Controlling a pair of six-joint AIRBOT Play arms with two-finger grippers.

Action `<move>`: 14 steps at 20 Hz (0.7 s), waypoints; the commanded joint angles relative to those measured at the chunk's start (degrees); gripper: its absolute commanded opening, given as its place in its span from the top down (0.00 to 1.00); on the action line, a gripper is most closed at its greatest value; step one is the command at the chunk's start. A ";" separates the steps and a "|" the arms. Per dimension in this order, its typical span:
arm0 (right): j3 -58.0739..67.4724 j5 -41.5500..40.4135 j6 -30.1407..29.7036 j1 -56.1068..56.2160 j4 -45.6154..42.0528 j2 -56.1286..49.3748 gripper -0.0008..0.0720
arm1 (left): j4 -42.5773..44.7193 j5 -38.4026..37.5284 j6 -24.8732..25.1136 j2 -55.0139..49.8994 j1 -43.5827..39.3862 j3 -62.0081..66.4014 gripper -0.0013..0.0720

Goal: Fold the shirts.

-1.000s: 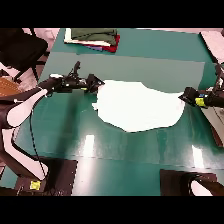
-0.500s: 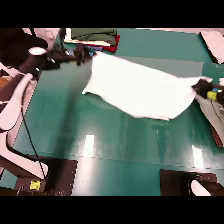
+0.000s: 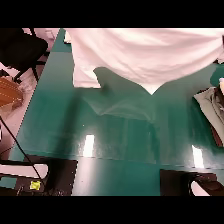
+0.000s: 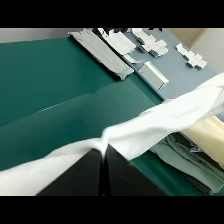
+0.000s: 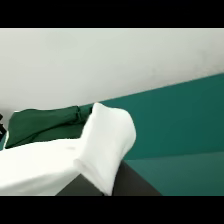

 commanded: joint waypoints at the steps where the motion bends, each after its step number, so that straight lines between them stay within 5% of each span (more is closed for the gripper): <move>1: 8.20 6.16 -2.67 1.73 -2.99 1.07 0.96 | 8.26 -2.91 -4.63 4.33 0.22 4.11 0.95; 7: 13.94 20.20 -2.27 1.62 -10.95 13.11 0.96 | 23.26 -15.58 -14.10 17.66 0.04 4.04 0.95; 14: 14.69 29.51 11.26 1.64 -20.61 20.06 0.97 | 29.92 -19.91 -20.11 27.08 0.04 1.49 0.95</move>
